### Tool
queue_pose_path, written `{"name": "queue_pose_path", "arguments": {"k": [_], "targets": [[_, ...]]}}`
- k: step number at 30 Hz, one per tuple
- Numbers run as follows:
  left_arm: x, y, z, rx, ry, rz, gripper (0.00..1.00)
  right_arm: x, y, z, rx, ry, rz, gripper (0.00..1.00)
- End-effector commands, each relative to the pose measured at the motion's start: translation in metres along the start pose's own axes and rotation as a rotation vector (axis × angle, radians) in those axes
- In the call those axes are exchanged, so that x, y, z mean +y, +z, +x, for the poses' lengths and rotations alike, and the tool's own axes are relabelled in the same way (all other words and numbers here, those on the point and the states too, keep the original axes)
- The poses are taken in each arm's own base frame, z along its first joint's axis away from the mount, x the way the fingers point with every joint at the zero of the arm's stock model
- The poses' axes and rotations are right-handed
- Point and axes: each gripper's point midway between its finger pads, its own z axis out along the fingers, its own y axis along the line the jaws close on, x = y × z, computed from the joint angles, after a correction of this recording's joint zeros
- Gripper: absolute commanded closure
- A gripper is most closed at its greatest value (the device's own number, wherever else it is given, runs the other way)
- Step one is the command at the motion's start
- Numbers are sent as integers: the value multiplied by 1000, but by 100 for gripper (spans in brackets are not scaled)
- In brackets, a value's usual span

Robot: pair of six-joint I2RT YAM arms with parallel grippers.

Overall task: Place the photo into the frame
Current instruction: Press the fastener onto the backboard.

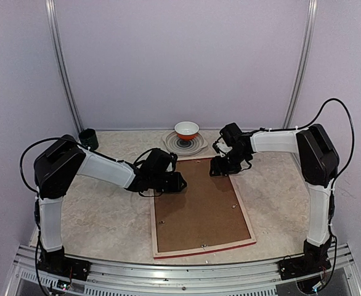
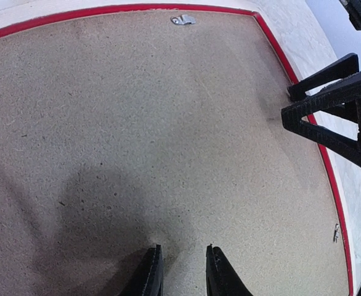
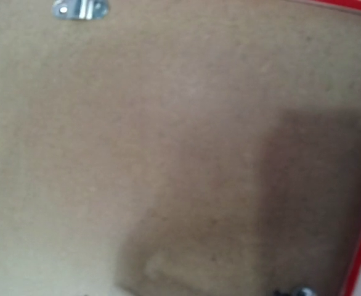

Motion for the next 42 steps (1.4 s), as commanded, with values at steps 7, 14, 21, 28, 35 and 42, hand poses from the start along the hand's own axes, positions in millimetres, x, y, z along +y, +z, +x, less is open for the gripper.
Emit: {"name": "queue_pose_path", "arguments": {"k": [7, 14, 21, 28, 35, 42], "targets": [[3, -9, -5, -21, -18, 3, 75, -3, -3, 7, 15, -23, 35, 36], [5, -10, -7, -24, -23, 2, 75, -4, -14, 1, -7, -24, 53, 36], [4, -10, -7, -23, -30, 10, 75, 5, -27, -4, -33, -31, 12, 36], [2, -8, -7, -20, -36, 22, 75, -5, -18, 4, 5, -33, 60, 37], [2, -7, -5, -15, -39, 25, 75, -17, -2, 18, 48, -38, 118, 37], [0, -8, -5, -14, -38, 29, 74, -11, 8, 21, 75, -60, 109, 37]]}}
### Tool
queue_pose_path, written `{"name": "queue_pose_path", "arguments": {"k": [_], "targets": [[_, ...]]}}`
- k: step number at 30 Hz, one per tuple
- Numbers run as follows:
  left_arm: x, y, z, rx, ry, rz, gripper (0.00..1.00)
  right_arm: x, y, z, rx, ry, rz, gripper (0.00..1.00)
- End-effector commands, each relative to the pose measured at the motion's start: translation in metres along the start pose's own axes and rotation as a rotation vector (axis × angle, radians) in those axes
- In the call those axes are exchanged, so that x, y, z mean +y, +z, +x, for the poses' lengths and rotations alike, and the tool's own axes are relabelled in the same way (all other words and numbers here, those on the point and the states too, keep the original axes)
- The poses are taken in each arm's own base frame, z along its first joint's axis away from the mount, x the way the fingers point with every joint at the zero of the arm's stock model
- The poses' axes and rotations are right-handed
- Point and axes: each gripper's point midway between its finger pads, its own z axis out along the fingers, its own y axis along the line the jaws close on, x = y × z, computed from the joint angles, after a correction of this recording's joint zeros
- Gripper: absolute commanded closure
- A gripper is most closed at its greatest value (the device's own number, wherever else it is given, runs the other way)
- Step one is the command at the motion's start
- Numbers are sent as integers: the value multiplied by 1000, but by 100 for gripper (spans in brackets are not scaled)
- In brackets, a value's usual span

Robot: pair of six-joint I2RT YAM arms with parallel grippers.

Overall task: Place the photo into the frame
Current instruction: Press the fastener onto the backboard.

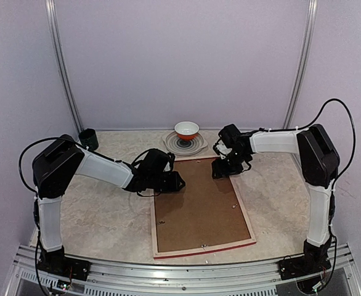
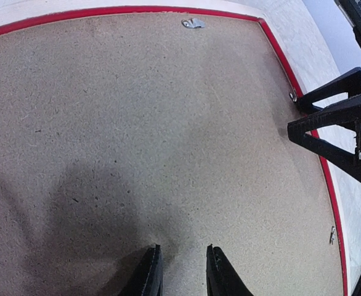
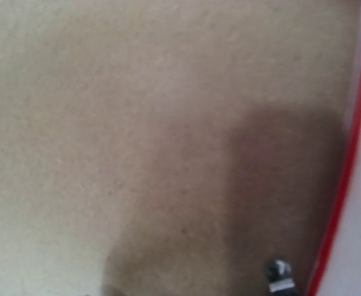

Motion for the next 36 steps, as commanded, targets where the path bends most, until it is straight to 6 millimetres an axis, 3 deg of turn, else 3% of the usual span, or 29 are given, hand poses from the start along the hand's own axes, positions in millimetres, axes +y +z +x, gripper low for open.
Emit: {"name": "queue_pose_path", "arguments": {"k": [1, 11, 22, 24, 27, 29, 36], "targets": [[-5, -5, -4, -8, -1, 18, 74, 1, 13, 12, 52, -24, 24, 37], [-4, -2, 2, 2, 5, -1, 74, -20, 18, 13, 62, -31, 168, 37], [3, 1, 15, 25, 19, -34, 75, -23, 39, 29, 112, -72, 259, 37], [6, 1, 16, 26, 24, -48, 77, -24, 43, 33, 119, -67, 265, 37], [12, 2, 20, 39, 40, -90, 91, -27, 45, 36, 122, -59, 273, 37], [21, 2, 22, 48, 59, -150, 100, -29, 41, 32, 102, -51, 288, 36], [40, 1, 34, 76, 103, -233, 100, -23, 24, 3, 25, -48, 287, 36]]}}
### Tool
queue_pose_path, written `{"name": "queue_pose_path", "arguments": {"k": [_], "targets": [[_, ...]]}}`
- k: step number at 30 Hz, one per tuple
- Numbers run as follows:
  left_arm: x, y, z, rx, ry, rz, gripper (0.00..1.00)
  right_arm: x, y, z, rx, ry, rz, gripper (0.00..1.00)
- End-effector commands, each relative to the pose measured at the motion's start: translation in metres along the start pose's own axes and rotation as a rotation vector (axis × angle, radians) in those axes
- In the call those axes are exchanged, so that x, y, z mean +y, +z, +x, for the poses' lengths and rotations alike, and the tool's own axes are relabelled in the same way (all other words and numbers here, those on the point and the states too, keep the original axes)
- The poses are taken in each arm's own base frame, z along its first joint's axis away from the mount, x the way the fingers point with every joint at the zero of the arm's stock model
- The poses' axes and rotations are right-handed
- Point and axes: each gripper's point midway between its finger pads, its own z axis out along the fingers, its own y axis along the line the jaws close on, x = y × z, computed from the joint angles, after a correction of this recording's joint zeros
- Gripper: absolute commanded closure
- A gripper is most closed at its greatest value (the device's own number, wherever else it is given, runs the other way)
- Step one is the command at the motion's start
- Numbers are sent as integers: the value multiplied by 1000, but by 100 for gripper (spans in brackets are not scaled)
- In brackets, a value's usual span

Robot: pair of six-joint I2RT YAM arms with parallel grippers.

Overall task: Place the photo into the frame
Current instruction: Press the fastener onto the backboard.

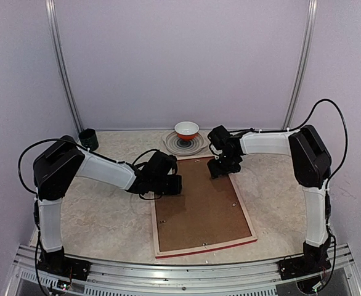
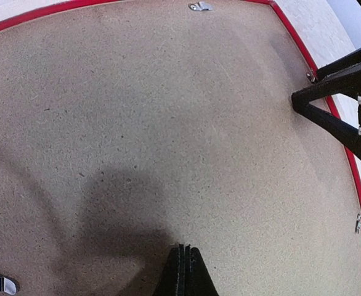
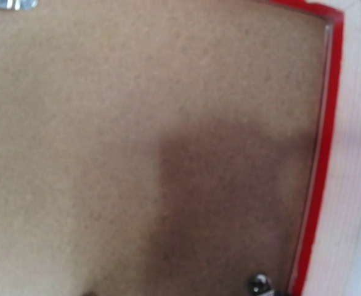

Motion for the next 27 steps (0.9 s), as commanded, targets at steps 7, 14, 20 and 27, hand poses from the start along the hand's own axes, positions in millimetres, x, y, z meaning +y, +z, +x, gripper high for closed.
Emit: {"name": "queue_pose_path", "arguments": {"k": [7, 14, 20, 27], "targets": [[17, -16, -5, -15, 54, -90, 91, 3, -5, -6, -27, -22, -20, 36], [20, -68, -70, -168, 37, -166, 53, 5, -24, -21, -67, -62, -43, 35], [66, -82, -55, -91, -61, -281, 49, 0, -34, -26, -82, -80, -28, 33], [80, -77, -3, 12, -111, -260, 50, -14, -50, -36, -104, -109, 45, 25]]}}
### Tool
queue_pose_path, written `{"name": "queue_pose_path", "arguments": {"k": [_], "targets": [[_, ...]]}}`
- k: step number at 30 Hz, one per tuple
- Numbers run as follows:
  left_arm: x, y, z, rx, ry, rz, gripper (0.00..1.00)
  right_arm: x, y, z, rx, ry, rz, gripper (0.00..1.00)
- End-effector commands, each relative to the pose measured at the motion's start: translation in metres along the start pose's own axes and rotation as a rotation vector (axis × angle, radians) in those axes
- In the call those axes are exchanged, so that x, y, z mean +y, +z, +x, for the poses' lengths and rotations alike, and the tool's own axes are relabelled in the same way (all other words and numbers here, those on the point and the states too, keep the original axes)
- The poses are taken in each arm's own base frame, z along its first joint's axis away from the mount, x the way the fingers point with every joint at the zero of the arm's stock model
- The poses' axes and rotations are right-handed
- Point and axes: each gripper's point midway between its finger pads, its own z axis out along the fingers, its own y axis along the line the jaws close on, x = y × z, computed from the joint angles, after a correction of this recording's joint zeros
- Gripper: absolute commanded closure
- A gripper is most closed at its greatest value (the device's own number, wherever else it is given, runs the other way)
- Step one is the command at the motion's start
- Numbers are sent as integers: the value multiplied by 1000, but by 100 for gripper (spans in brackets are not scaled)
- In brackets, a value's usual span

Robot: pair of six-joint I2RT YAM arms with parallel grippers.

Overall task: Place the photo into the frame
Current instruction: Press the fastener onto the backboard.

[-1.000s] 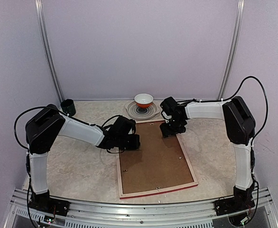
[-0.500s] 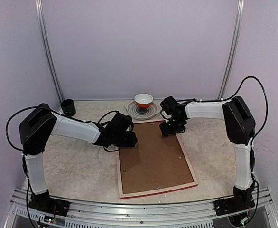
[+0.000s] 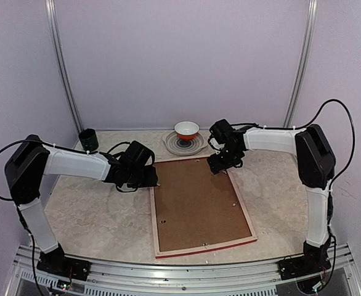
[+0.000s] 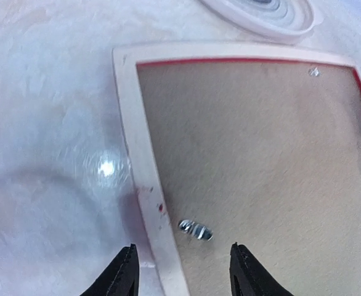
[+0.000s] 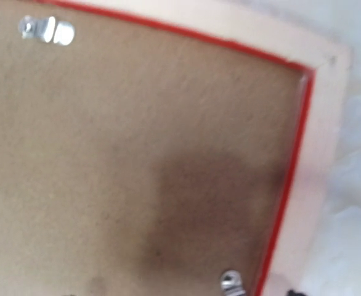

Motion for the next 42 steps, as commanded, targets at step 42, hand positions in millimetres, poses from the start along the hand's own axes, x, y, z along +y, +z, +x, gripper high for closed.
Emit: {"name": "queue_pose_path", "arguments": {"k": [42], "targets": [[5, 4, 86, 175, 3, 13, 54, -54, 32, 24, 55, 72, 10, 32]]}}
